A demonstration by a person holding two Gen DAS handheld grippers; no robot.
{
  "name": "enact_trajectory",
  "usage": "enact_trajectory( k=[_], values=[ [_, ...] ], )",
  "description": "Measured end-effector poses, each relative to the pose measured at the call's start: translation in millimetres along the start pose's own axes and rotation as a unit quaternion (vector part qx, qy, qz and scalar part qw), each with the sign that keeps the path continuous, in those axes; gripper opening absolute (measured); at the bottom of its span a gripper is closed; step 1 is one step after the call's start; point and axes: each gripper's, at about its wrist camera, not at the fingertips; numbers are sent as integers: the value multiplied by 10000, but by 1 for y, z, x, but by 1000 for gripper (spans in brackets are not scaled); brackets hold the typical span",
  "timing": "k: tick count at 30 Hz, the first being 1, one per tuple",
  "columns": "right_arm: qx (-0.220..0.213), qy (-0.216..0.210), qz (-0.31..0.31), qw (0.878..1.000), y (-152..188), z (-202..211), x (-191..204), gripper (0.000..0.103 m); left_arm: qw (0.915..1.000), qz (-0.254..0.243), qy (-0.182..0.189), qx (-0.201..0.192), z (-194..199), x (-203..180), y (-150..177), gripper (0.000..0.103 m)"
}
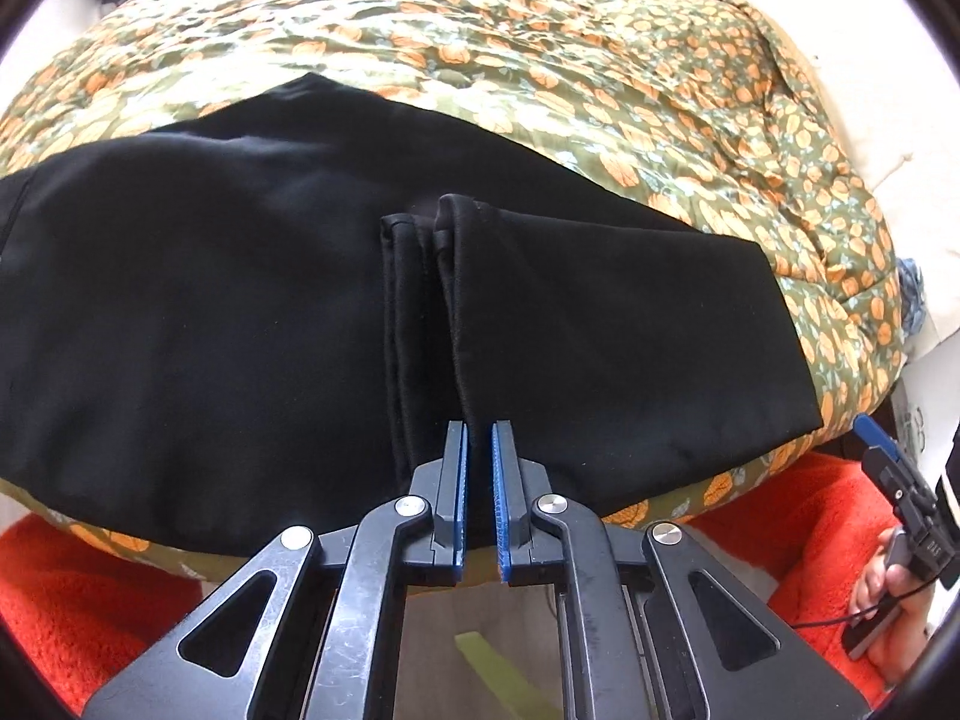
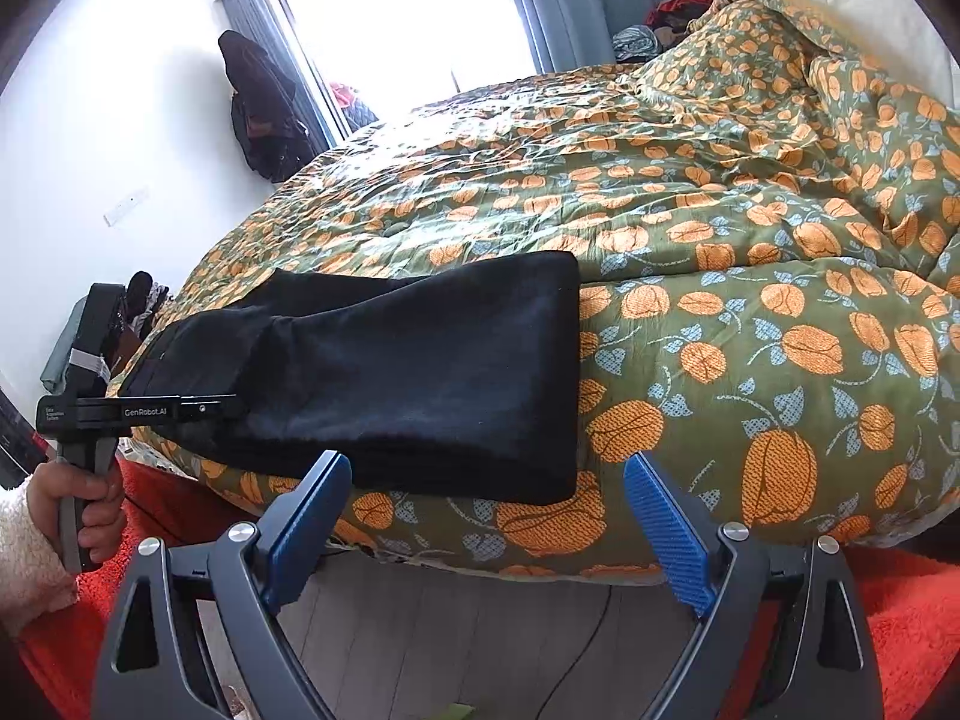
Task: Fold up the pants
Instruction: 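Grasp the trouser leg ends with the left tool and lift them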
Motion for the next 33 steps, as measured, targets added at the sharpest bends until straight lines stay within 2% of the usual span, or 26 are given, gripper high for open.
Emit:
enact_trajectory(
  k=[2, 5, 8, 11, 12, 14, 15, 17, 18, 19, 21, 23, 28, 30, 33],
  values=[
    [16, -10, 98, 10000, -5, -3, 2, 88, 9999, 89, 91, -17, -4, 1, -3, 6],
    [-53, 14, 568, 9984, -26, -11, 11, 75, 10000, 21, 52, -45, -9, -1, -3, 7],
    [-210, -19, 973, 9950, -51, -18, 19, 74, 9999, 7, 93, -65, -10, 1, -3, 10],
    [-17, -1, 1153, 9933, -65, -46, 19, 74, 9997, 40, 229, -78, -10, 4, -4, 13],
    [217, -33, 1140, 9932, -63, -63, 16, 77, 9995, 66, 300, -70, -10, 6, -4, 18],
    [1166, -100, 1040, 9877, -49, -113, 6, 82, 9986, 125, 520, -22, -9, 6, -3, 31],
    [1394, -110, 967, 9854, -42, -127, 0, 86, 9981, 135, 598, -27, -7, 5, -3, 41],
    [1093, 4, 676, 9917, -44, -116, -9, 89, 9979, 72, 617, -188, 4, 3, 0, 63],
    [906, 96, 500, 9946, -48, -105, -11, 89, 9981, 4, 475, -398, 13, 2, 3, 84],
    [627, 150, 366, 9972, -52, -89, -11, 89, 9972, -76, 396, -638, 21, 1, 5, 92],
    [46, 239, 391, 9989, -55, -55, -5, 89, 9943, -147, 460, -950, 35, 1, 5, 93],
    [-293, 438, 673, 9963, -49, -33, 5, 90, 9932, -28, 423, -1085, 39, 8, 1, 93],
    [-30, 585, 893, 9943, -38, -41, 17, 90, 9945, 459, -35, -938, 24, 30, -7, 93],
    [3, 767, 1163, 9902, -36, -48, 23, 90, 9938, 502, -166, -983, 24, 33, -9, 93],
    [128, 738, 1393, 9874, -31, -58, 30, 90, 9926, 447, -353, -1075, 29, 36, -6, 93]
  ],
)
Point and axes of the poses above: each gripper's, at about its wrist camera, not at the fingertips, and z roughly against the way its jaws point, x to its left, y to its underside, and after that the axes turned 12 degrees about z, right-handed
